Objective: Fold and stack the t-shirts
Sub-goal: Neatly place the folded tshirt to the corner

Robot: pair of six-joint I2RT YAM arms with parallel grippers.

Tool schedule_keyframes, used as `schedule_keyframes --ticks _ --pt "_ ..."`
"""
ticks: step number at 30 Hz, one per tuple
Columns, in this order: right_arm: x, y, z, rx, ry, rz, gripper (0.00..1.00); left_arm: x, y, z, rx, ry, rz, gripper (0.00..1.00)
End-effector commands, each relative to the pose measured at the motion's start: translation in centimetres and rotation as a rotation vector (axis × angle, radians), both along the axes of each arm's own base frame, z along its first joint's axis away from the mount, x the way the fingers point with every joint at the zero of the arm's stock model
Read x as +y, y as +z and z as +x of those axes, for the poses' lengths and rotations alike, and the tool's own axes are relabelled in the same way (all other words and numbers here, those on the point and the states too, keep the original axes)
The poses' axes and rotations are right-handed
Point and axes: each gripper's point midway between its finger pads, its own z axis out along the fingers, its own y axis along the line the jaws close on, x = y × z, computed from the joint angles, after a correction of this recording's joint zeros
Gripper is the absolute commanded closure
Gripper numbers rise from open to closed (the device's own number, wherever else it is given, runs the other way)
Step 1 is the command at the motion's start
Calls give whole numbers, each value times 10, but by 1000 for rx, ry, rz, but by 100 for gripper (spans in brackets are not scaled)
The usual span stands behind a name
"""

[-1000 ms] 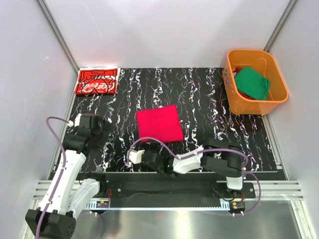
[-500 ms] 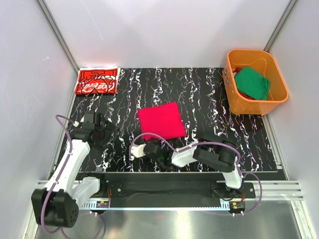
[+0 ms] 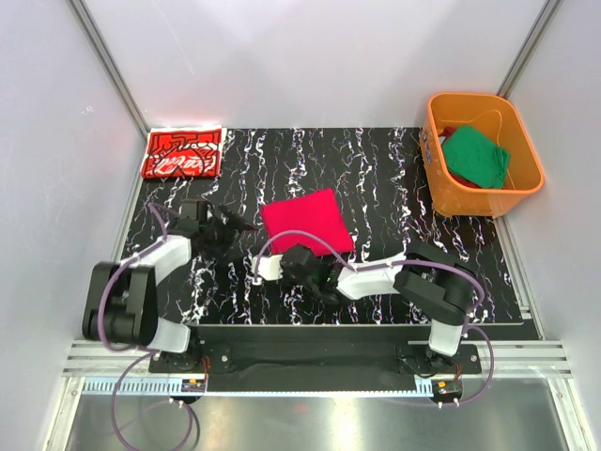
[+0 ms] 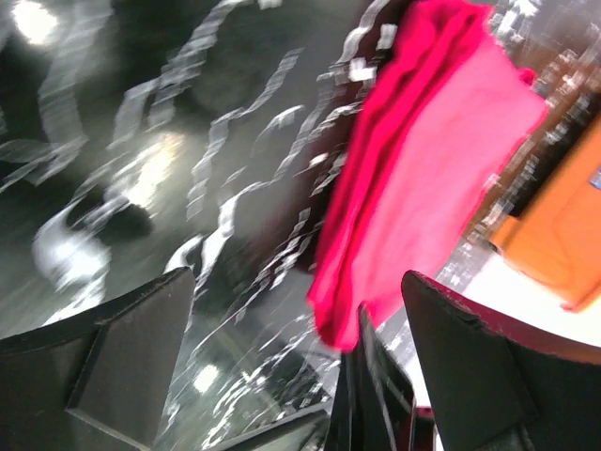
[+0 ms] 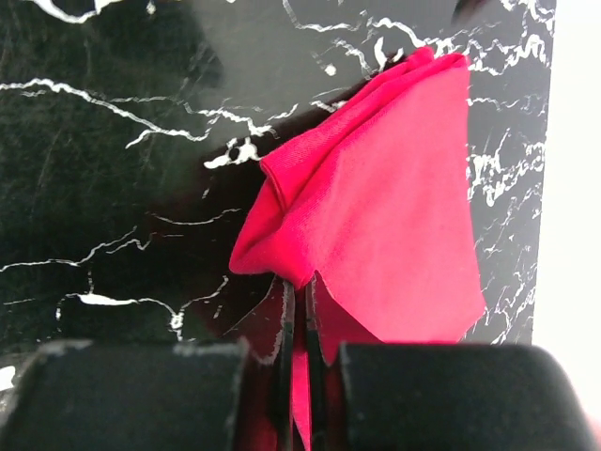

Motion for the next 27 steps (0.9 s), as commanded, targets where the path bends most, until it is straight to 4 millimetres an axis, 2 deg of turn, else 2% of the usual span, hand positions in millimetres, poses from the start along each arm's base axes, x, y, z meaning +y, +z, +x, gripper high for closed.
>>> schedule_keyframes --ticks 1,11,14,27 --pt "11 28 1 4 24 77 100 -35 27 35 -172 -101 -163 1" --pt "14 53 11 40 24 177 100 -61 8 53 -229 -127 -167 1" --pt "10 62 18 43 12 204 100 -67 -4 53 -199 -135 -167 1" --pt "8 87 26 38 3 264 100 -69 -31 70 -141 -111 -154 1"
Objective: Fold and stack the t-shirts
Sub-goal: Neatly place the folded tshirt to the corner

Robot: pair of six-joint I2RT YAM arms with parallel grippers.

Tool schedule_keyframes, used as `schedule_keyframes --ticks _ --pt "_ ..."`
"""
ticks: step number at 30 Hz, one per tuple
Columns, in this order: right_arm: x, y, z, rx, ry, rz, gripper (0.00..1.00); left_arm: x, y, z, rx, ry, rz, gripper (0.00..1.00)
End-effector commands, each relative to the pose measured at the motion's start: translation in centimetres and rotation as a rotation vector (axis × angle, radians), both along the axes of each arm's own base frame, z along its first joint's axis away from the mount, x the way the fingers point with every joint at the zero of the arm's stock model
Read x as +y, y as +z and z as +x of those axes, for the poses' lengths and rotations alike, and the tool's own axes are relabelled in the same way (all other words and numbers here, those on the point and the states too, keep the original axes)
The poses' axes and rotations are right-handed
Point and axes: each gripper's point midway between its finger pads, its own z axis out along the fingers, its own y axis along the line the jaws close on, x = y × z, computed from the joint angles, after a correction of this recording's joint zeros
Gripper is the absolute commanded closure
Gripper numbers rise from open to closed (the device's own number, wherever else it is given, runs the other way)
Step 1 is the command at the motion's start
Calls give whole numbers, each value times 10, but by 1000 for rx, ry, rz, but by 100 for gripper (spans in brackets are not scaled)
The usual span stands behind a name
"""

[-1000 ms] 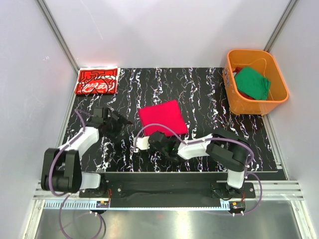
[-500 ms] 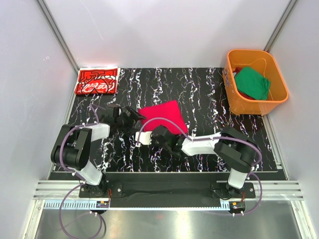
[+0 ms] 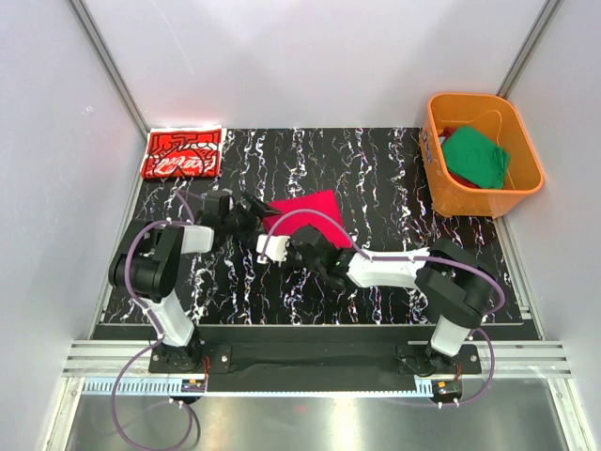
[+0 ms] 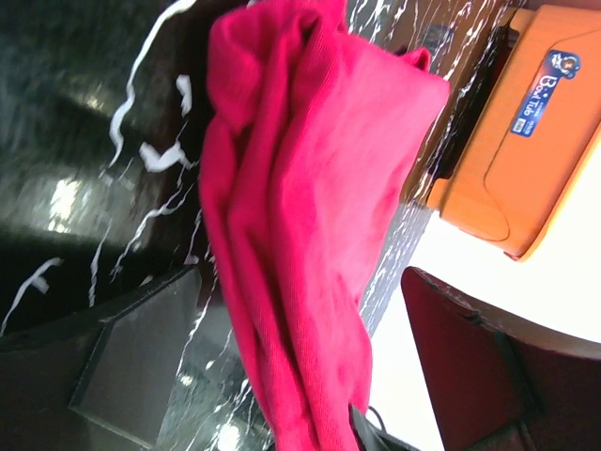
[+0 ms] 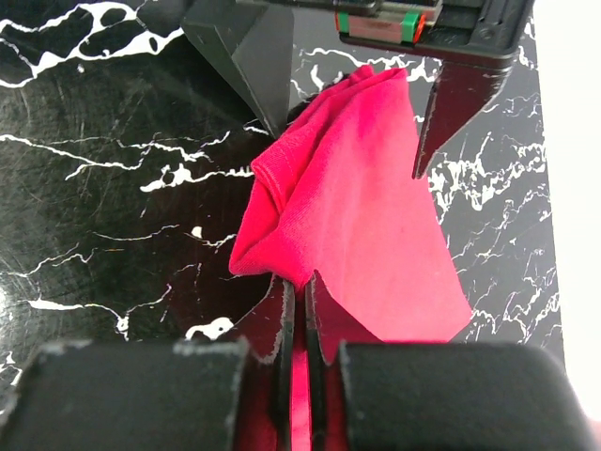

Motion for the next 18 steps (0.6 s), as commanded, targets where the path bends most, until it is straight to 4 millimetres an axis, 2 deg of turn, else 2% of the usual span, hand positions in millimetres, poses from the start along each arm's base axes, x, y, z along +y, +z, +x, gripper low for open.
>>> schedule_keyframes --ticks 1,11,17,18 --pt "9 48 8 -44 0 122 100 3 -19 4 37 6 48 1" --pt "4 59 19 -51 -29 171 100 10 -37 16 81 25 114 11" --pt "4 61 21 -38 -37 201 100 17 -45 19 88 37 142 21" --pt "5 62 20 -33 -38 210 100 17 -45 19 85 36 141 27"
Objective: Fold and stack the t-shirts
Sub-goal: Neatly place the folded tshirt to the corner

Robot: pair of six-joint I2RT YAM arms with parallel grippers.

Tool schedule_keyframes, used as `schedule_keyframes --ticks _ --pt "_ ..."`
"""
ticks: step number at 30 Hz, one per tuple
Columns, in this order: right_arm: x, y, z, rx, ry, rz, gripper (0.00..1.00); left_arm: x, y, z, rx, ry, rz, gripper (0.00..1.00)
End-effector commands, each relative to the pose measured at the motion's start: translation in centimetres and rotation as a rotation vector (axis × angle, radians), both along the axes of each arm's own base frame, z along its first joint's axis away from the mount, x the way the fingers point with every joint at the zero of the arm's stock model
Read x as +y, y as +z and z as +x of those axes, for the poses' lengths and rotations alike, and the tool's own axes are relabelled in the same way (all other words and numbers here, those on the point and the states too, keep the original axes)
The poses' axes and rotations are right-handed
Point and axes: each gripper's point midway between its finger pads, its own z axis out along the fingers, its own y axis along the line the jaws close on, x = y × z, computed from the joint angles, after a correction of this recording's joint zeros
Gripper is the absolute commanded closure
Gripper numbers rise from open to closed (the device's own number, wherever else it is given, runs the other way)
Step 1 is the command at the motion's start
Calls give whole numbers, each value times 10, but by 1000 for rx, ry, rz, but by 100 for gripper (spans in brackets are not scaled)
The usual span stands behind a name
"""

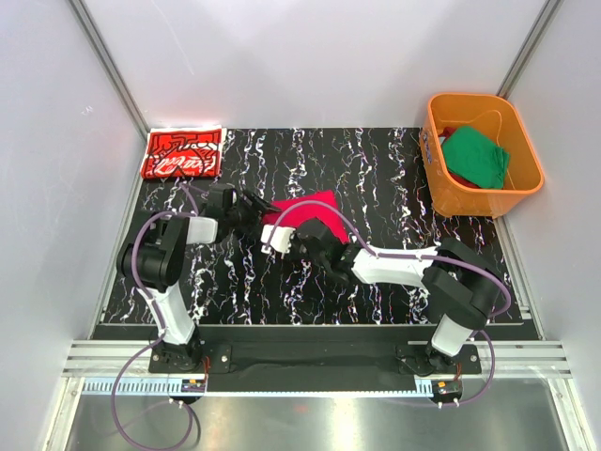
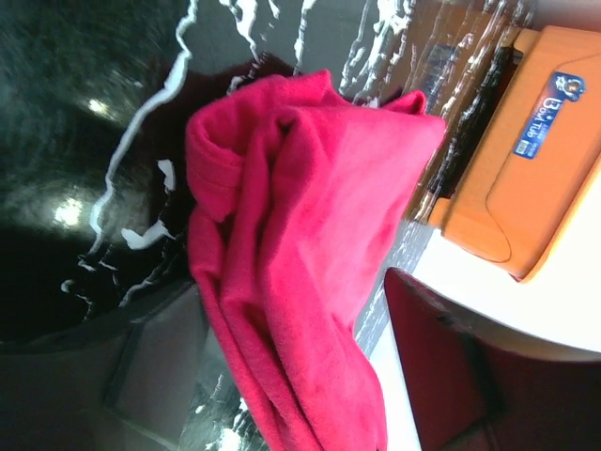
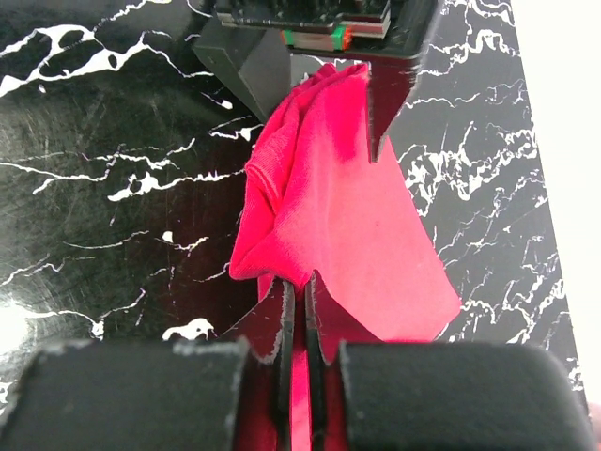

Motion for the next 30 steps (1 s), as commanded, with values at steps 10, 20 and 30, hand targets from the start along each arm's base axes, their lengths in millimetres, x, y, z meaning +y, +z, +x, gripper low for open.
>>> schedule_keyframes --ticks 10,20,30 --pt "13 55 4 74 -97 262 51 34 -23 29 -25 -20 307 100" --pt "-63 57 -32 324 -470 428 0 80 54 83 -275 -161 684 100" --pt "-94 38 -88 502 -442 514 0 142 101 170 -323 -264 1146 100"
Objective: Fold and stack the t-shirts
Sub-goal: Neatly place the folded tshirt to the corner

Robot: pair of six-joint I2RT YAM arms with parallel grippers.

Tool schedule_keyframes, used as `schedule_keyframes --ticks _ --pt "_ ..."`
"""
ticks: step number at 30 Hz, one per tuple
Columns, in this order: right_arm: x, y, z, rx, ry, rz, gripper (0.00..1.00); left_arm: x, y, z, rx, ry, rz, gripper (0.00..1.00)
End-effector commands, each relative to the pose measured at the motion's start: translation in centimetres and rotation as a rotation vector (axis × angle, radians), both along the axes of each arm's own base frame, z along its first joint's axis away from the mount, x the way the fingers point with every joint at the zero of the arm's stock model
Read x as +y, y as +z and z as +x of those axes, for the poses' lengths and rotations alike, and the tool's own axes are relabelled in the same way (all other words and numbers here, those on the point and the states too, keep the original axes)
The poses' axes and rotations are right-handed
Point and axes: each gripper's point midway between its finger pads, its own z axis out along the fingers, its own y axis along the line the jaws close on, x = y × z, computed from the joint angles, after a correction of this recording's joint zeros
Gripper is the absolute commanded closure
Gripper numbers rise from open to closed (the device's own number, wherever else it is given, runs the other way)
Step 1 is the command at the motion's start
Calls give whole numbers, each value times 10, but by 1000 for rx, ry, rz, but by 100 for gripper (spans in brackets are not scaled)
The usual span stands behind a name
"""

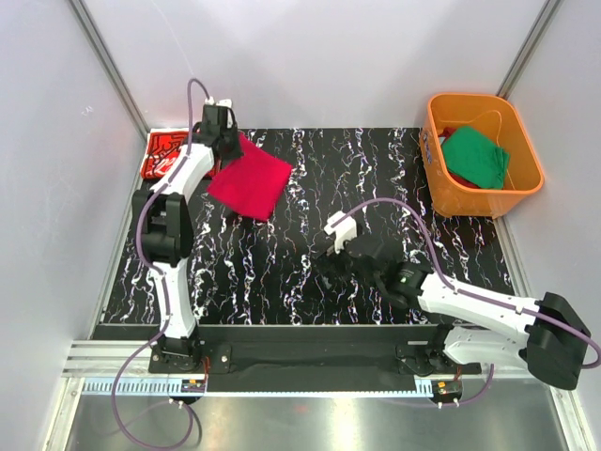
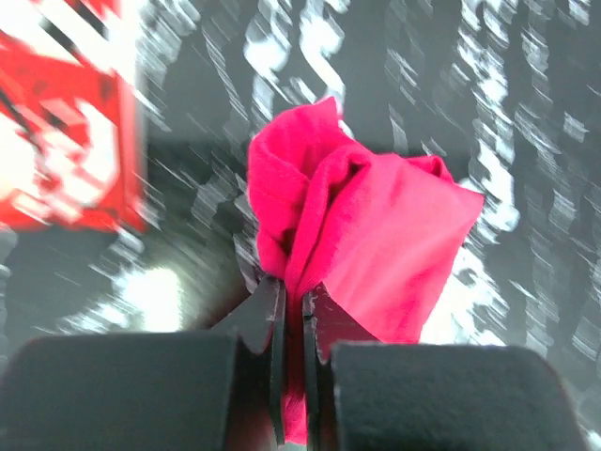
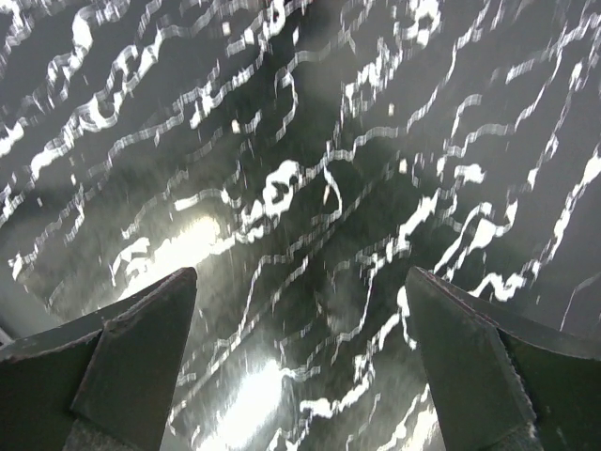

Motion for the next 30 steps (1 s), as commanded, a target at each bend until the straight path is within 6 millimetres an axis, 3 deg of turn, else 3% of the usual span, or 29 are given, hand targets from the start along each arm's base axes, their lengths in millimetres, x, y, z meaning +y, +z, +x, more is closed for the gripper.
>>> schedule_keyframes --ticks 1,2,6,8,9,10,11,17,27,30 --pt "-6 1 -9 41 -11 44 0 49 11 14 -1 31 312 100" --pt "-7 3 -10 36 -12 55 0 57 9 19 -2 46 356 100" --pt "-5 7 -14 32 4 99 0 88 35 34 -81 109 498 100" --pt "-5 0 -14 35 9 84 0 98 41 33 -103 142 539 100" --pt "-4 -1 -14 35 11 80 0 103 67 36 -183 185 555 100" --pt "-3 -1 -13 37 13 75 0 108 61 31 -179 201 569 100" --pt "-2 -2 -13 41 13 75 0 111 71 32 -212 219 572 100" --pt "6 -1 -15 40 43 107 0 110 104 58 -311 178 608 100" --pt "4 -10 -14 46 39 87 0 119 142 72 -415 195 646 100" --pt "5 -12 -14 48 41 87 0 121 146 77 -433 187 653 100"
